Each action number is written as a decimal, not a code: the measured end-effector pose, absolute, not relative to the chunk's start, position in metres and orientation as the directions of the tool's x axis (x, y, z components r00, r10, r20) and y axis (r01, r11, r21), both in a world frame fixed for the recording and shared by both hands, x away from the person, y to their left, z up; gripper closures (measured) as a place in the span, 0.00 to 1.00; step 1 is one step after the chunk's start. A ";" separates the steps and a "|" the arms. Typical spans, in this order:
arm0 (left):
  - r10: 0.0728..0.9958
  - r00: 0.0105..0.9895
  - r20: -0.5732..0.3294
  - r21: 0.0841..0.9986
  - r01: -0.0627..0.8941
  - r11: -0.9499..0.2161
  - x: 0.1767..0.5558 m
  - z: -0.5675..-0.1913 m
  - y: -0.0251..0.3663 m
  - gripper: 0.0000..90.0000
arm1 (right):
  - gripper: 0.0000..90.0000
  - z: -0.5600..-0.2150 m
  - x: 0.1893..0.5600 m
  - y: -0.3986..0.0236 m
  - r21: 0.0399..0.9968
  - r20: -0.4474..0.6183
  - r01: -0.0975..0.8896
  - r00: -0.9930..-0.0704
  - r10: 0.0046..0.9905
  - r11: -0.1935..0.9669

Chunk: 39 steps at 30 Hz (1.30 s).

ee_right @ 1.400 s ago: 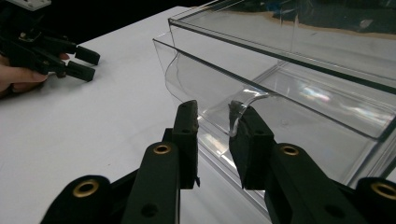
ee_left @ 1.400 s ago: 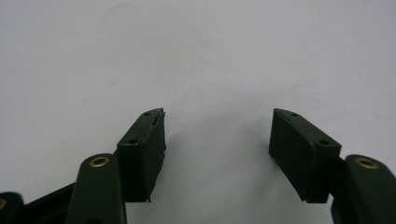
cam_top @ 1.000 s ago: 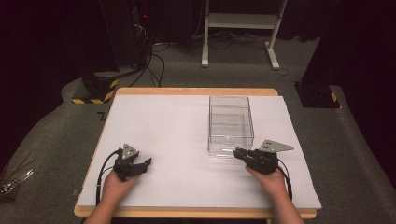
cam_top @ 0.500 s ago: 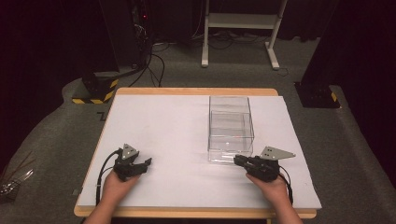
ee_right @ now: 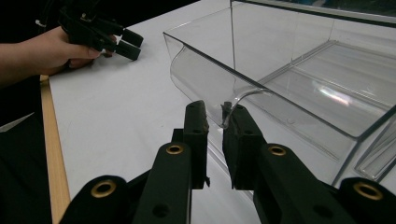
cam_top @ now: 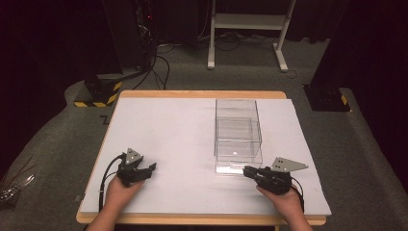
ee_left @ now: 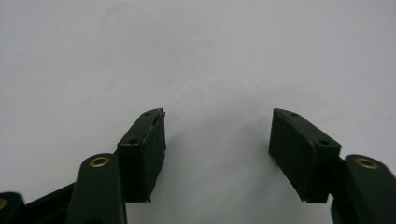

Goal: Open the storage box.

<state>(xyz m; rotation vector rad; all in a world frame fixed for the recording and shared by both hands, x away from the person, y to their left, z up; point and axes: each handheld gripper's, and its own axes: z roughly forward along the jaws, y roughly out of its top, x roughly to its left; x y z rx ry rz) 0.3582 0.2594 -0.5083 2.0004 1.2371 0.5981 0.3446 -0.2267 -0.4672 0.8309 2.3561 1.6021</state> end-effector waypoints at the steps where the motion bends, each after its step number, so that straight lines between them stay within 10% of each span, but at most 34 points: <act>1: 0.899 0.437 0.022 0.761 0.576 -0.299 0.358 -0.508 0.259 0.40 | 0.89 -0.467 0.344 -0.227 0.899 0.162 0.347 -0.831 0.533 0.267; 39: 0.899 0.437 0.019 0.761 0.577 -0.296 0.358 -0.508 0.259 0.41 | 0.91 -0.471 0.301 -0.236 0.915 0.131 0.287 -0.876 0.464 0.284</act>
